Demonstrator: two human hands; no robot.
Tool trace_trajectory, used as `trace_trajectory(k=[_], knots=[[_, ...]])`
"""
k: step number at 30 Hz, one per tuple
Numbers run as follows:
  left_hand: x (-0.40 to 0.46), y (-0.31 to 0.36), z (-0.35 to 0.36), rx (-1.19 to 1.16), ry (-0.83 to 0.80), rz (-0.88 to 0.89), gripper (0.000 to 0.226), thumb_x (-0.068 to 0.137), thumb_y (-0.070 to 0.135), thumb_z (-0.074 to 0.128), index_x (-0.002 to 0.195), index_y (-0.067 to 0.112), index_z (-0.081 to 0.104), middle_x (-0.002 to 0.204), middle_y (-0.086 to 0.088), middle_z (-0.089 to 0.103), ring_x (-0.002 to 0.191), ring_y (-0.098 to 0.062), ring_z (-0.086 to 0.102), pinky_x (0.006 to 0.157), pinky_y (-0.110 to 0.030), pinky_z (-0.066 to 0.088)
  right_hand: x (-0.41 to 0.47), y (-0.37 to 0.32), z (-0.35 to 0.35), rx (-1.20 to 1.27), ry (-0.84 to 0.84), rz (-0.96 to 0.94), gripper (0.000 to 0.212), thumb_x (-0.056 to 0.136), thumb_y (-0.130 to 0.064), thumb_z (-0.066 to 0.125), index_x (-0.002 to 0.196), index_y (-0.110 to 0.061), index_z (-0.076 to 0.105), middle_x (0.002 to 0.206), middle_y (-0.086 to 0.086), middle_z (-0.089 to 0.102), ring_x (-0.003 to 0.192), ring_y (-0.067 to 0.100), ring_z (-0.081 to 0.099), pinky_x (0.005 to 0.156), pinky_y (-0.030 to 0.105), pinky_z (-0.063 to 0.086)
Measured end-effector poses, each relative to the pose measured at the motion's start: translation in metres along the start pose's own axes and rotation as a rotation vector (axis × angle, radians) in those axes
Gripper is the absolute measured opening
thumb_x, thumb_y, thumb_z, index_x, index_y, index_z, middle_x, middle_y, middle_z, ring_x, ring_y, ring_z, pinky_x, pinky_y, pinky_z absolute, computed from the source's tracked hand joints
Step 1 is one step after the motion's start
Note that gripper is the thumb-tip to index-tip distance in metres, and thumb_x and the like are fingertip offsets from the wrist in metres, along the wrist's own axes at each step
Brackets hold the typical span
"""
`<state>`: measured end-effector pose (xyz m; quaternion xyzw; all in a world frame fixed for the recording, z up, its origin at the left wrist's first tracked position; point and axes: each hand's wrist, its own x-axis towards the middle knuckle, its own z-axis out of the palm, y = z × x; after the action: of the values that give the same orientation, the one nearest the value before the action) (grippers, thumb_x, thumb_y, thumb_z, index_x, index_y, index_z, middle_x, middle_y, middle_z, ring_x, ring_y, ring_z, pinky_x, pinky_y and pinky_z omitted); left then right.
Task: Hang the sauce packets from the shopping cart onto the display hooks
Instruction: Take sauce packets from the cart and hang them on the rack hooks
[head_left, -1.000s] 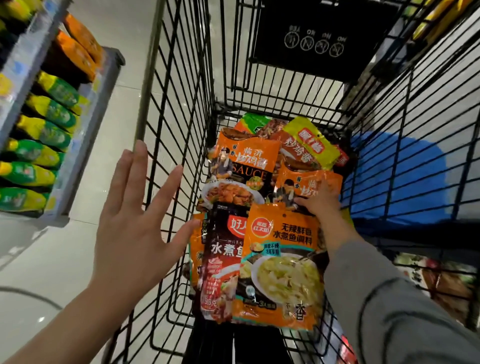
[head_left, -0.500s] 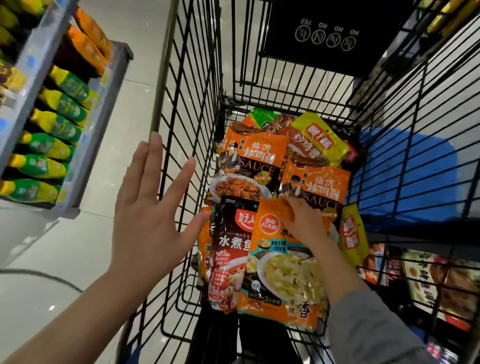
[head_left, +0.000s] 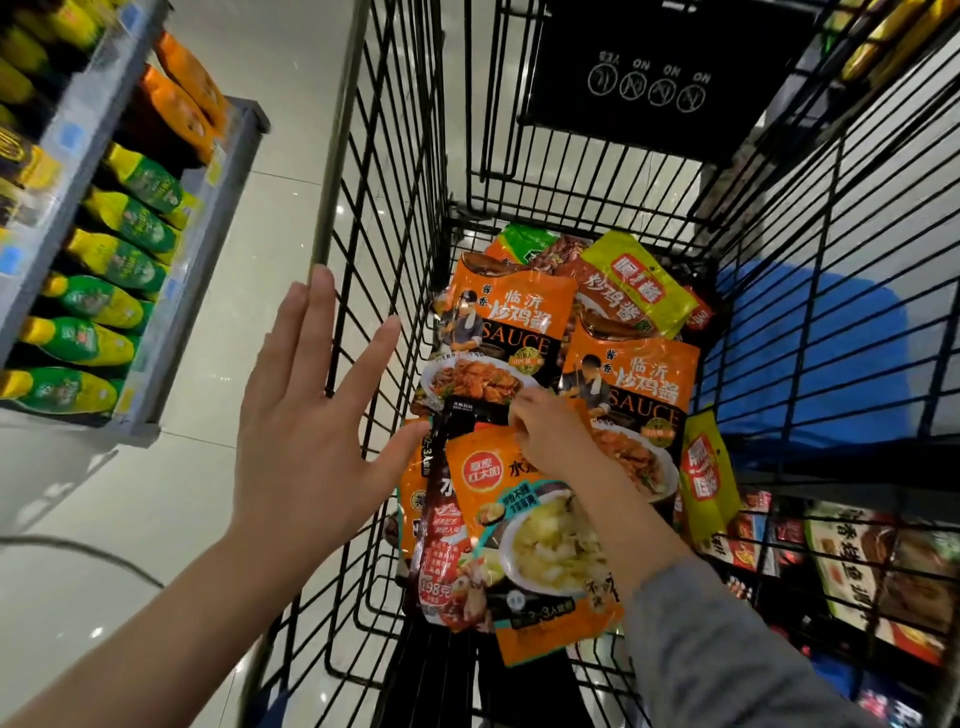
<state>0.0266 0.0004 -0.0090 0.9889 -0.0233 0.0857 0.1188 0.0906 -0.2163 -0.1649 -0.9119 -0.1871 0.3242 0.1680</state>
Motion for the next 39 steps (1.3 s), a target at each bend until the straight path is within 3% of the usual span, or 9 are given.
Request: trace_trajectory(k=[3, 11, 15, 18, 22, 28, 32, 36, 39], knots=[[-0.001, 0.000, 0.001, -0.006, -0.005, 0.001, 0.068, 0.079, 0.049, 0.060, 0.139, 0.019, 0.046, 0.156, -0.017, 0.012, 0.145, -0.030, 0.007, 0.115, -0.042, 0.016, 0.015, 0.005, 0.000, -0.034, -0.098, 0.065, 0.014, 0.087, -0.006, 0.048, 0.097, -0.014, 0.053, 0.104, 0.007, 0.057, 0.091, 0.026, 0.055, 0.077, 0.039, 0.048], [-0.003, 0.003, -0.004, 0.074, -0.022, 0.034, 0.066, 0.080, 0.045, 0.058, 0.139, 0.021, 0.045, 0.154, -0.018, 0.020, 0.144, -0.035, 0.012, 0.113, -0.054, 0.018, -0.068, -0.008, -0.009, 0.107, 0.120, 0.161, 0.021, 0.087, -0.002, 0.049, 0.086, -0.022, 0.044, 0.075, 0.001, 0.057, 0.068, 0.021, 0.056, 0.054, 0.033, 0.042], [-0.007, 0.016, -0.007, 0.161, -0.041, 0.263, 0.061, 0.082, 0.040, 0.057, 0.138, 0.020, 0.046, 0.148, -0.014, 0.037, 0.141, -0.032, 0.020, 0.113, -0.056, 0.015, -0.127, -0.036, -0.031, 0.155, 0.191, 0.144, 0.026, 0.090, -0.012, 0.055, 0.115, -0.016, 0.054, 0.094, 0.003, 0.066, 0.085, 0.021, 0.061, 0.068, 0.030, 0.044], [-0.029, 0.040, 0.005, 0.000, -0.181, 0.378, 0.059, 0.078, 0.045, 0.057, 0.131, 0.022, 0.050, 0.140, -0.010, 0.048, 0.137, -0.027, 0.027, 0.112, -0.053, 0.020, -0.166, -0.065, -0.037, 0.236, 0.148, 0.086, 0.023, 0.090, -0.016, 0.056, 0.112, -0.018, 0.059, 0.099, 0.001, 0.067, 0.091, 0.020, 0.061, 0.076, 0.032, 0.046], [-0.061, 0.052, 0.024, -0.282, -0.366, 0.277, 0.044, 0.078, 0.055, 0.053, 0.106, 0.025, 0.067, 0.108, 0.002, 0.067, 0.108, -0.021, 0.054, 0.086, -0.043, 0.049, -0.190, -0.072, -0.037, 0.301, 0.139, 0.179, 0.016, 0.085, -0.017, 0.061, 0.100, -0.025, 0.059, 0.097, -0.007, 0.066, 0.089, 0.013, 0.060, 0.072, 0.025, 0.045], [-0.080, 0.060, 0.037, -0.320, -0.424, 0.254, 0.027, 0.081, 0.039, 0.045, 0.086, 0.028, 0.070, 0.073, 0.011, 0.066, 0.065, -0.018, 0.064, 0.052, -0.028, 0.050, -0.180, -0.056, -0.054, 0.397, -0.019, 0.204, 0.015, 0.081, -0.028, 0.070, 0.093, -0.028, 0.061, 0.087, -0.011, 0.067, 0.083, 0.009, 0.062, 0.074, 0.030, 0.051], [-0.083, 0.050, 0.048, -0.302, -0.393, 0.050, 0.015, 0.075, 0.028, 0.058, 0.082, 0.030, 0.070, 0.074, 0.014, 0.067, 0.065, -0.014, 0.065, 0.049, -0.026, 0.049, -0.136, 0.003, -0.059, 0.621, 0.105, 0.403, 0.027, 0.077, -0.053, 0.067, 0.091, -0.030, 0.062, 0.096, -0.009, 0.065, 0.088, 0.012, 0.060, 0.073, 0.030, 0.050], [-0.080, 0.046, 0.053, -0.254, -0.356, -0.008, 0.015, 0.068, 0.026, 0.064, 0.080, 0.028, 0.073, 0.074, 0.013, 0.069, 0.065, -0.014, 0.067, 0.050, -0.025, 0.049, -0.096, 0.055, -0.021, 0.322, 0.018, 0.519, 0.044, 0.084, -0.039, 0.065, 0.126, -0.030, 0.054, 0.126, -0.001, 0.059, 0.110, 0.022, 0.056, 0.084, 0.031, 0.046], [-0.085, 0.047, 0.055, -0.281, -0.344, 0.005, 0.022, 0.077, 0.031, 0.052, 0.085, 0.026, 0.073, 0.079, 0.010, 0.070, 0.071, -0.016, 0.067, 0.056, -0.029, 0.050, -0.086, 0.056, 0.013, 0.414, 0.051, 0.528, 0.039, 0.083, -0.032, 0.066, 0.121, -0.030, 0.054, 0.119, -0.004, 0.062, 0.104, 0.021, 0.058, 0.082, 0.032, 0.048]])
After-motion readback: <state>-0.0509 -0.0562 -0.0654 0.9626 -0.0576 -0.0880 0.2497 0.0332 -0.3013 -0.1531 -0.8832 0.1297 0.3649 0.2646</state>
